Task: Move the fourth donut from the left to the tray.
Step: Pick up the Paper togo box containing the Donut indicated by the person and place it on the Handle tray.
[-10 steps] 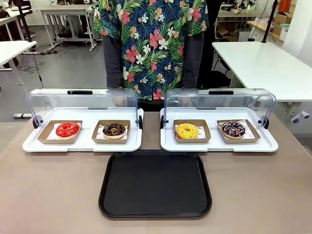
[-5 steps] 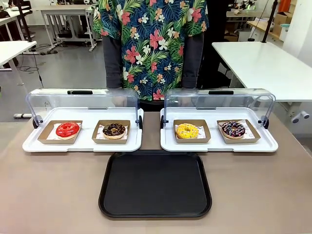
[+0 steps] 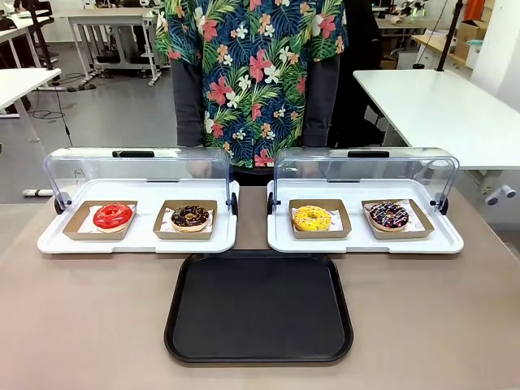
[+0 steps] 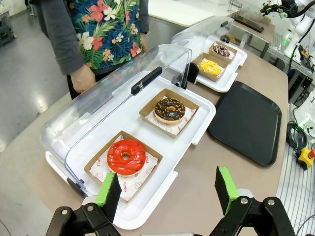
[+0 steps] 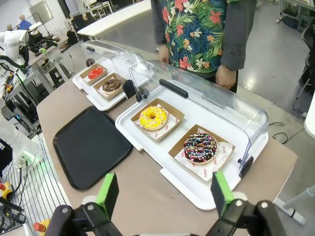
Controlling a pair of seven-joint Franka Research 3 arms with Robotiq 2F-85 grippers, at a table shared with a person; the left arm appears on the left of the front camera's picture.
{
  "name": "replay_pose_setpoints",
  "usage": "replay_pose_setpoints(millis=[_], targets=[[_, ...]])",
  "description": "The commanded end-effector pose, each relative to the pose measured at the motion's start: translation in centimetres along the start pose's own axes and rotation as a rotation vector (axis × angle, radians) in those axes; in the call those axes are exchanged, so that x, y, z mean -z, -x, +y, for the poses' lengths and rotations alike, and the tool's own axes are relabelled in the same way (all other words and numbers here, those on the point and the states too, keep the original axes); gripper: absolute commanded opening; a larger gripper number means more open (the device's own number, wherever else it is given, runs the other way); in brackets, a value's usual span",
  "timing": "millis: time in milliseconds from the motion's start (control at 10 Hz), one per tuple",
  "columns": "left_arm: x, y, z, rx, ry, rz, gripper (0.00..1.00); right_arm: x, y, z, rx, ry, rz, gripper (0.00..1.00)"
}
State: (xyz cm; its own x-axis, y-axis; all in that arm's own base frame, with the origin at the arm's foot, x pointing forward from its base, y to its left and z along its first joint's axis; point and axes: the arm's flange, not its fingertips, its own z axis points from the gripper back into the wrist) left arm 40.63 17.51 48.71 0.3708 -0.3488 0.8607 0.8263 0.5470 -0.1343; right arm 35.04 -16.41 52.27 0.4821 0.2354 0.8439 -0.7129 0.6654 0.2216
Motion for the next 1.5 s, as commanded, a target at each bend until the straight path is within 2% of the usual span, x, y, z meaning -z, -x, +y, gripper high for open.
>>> replay_pose_setpoints(millis=[0, 1400], targets=[[0.06, -0.16, -0.02, -0.003, 0.005, -0.026, 1.0, 0.1, -0.38, -0.29, -0.024, -0.003, -0.029, 1.0], [0.06, -0.16, -0.02, -0.003, 0.005, -0.026, 1.0, 0.1, -0.38, -0.29, -0.024, -0.003, -0.029, 1.0]])
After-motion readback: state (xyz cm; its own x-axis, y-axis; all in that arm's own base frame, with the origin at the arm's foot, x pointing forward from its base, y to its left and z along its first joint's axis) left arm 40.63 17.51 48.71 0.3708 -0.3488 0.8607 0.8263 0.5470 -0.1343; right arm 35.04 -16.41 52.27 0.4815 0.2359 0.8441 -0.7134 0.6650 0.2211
